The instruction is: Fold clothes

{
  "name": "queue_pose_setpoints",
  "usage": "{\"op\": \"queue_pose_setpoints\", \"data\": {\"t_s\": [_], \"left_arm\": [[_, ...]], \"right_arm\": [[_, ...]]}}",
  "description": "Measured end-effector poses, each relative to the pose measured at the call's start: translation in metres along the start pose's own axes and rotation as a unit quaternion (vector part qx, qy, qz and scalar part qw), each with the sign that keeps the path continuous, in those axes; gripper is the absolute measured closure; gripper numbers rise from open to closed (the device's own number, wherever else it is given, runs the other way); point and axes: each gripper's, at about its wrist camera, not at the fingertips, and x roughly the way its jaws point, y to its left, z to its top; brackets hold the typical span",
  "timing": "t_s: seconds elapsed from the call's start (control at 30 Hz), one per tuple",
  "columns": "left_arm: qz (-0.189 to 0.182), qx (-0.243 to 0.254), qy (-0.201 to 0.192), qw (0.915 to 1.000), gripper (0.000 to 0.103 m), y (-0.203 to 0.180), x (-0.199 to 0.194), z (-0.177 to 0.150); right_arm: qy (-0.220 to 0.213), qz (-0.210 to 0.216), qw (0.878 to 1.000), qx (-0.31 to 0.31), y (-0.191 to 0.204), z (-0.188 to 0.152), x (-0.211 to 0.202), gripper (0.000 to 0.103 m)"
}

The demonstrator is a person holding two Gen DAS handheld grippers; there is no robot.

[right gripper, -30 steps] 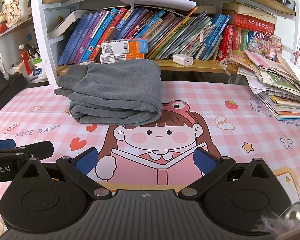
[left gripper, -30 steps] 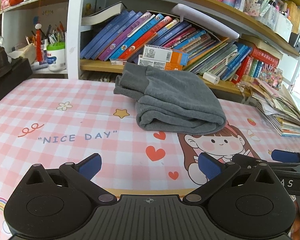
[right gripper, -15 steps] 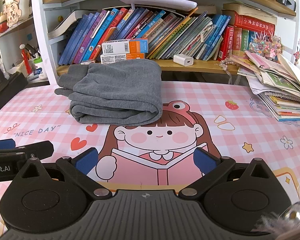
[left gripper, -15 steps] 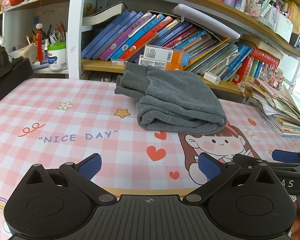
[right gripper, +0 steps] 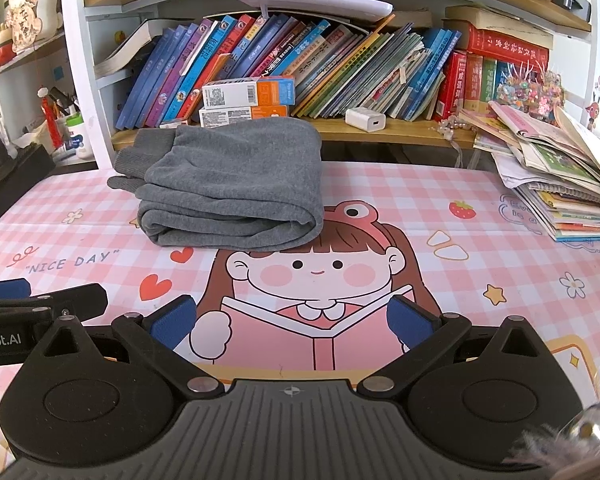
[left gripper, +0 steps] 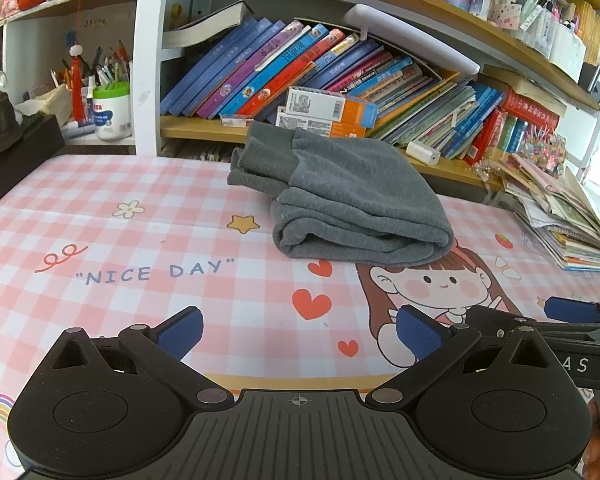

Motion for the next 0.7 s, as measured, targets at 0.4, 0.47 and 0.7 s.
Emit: {"op": "queue_pose_setpoints", "data": {"t_s": [0.4, 0.47, 0.7], "left_arm": [[-0.004, -0.006, 0.006, 1.0, 0.0, 0.002, 0.004, -0.002], [-0.002, -0.006, 0.009, 0.9999, 0.0, 0.002, 0.006, -0.002], [-0.003, -0.01, 0.016, 0.9998, 0.0, 0.005, 0.012, -0.002]], "right_arm": [[0.008, 0.001, 1.0, 0.0, 0.001, -0.001, 0.004, 0.001], [0.01, 0.001, 1.0, 0.0, 0.0, -0.001, 0.006, 0.001], [0.019, 0.003, 1.0, -0.003, 0.001, -0.002, 0.013, 0.001]]}}
